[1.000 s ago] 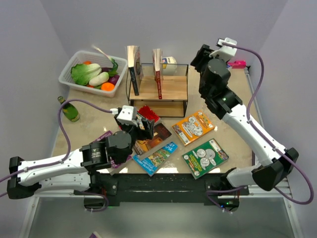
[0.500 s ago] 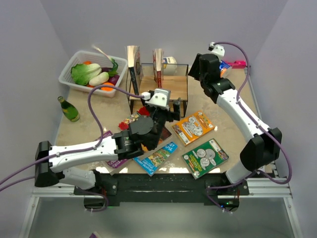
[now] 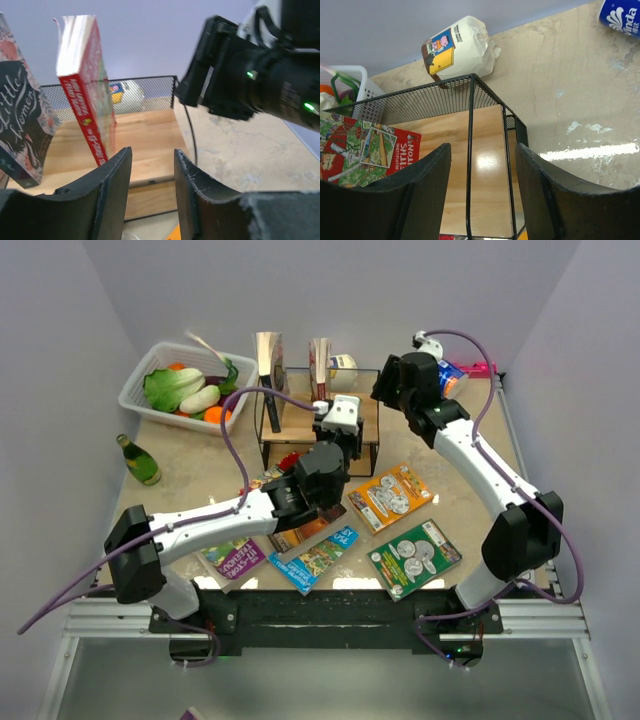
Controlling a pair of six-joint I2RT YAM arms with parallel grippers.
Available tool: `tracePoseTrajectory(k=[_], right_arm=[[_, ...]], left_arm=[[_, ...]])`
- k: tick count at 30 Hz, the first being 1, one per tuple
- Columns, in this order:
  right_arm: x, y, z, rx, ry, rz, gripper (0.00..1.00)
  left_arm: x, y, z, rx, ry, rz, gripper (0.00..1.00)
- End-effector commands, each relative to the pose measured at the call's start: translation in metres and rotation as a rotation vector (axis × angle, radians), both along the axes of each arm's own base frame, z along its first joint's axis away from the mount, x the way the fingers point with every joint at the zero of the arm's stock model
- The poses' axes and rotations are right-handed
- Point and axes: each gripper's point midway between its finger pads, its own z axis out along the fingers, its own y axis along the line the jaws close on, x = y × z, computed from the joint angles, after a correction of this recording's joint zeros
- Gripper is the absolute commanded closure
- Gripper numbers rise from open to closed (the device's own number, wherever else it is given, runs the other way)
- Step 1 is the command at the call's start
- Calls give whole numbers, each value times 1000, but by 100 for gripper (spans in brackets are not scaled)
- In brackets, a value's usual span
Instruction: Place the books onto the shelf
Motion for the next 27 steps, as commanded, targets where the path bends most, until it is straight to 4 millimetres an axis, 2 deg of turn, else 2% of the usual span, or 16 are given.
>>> tracePoseTrajectory(k=[1, 3, 4, 6, 7, 11, 15, 20, 27], right_arm=[[1, 10, 1, 48, -8, 35, 44], [0, 12, -5, 50, 11, 40, 47], [0, 13, -8, 57, 22, 41, 49], [-1, 15, -10, 70, 25, 47, 51], [-1, 14, -14, 68, 31, 47, 52], [-1, 16, -22, 71, 45, 50, 60], [-2, 16, -26, 76, 57, 49, 73], [-2, 17, -30, 76, 63, 49, 80], [-1, 19, -42, 85, 90, 46, 98]], left_arm=[[19, -9, 22, -126, -21, -23, 64], [30, -10, 23, -114, -25, -10, 69], [36, -16, 13, -91, -16, -9, 73], [42, -19, 11, -76, -23, -11, 75], [45, -24, 3, -50, -22, -13, 76], [53, -33, -11, -31, -16, -6, 76], [66, -37, -34, -8, 7, 21, 76], [88, -29, -52, -43, 35, 74, 76], [119, -11, -84, -112, 98, 121, 76]])
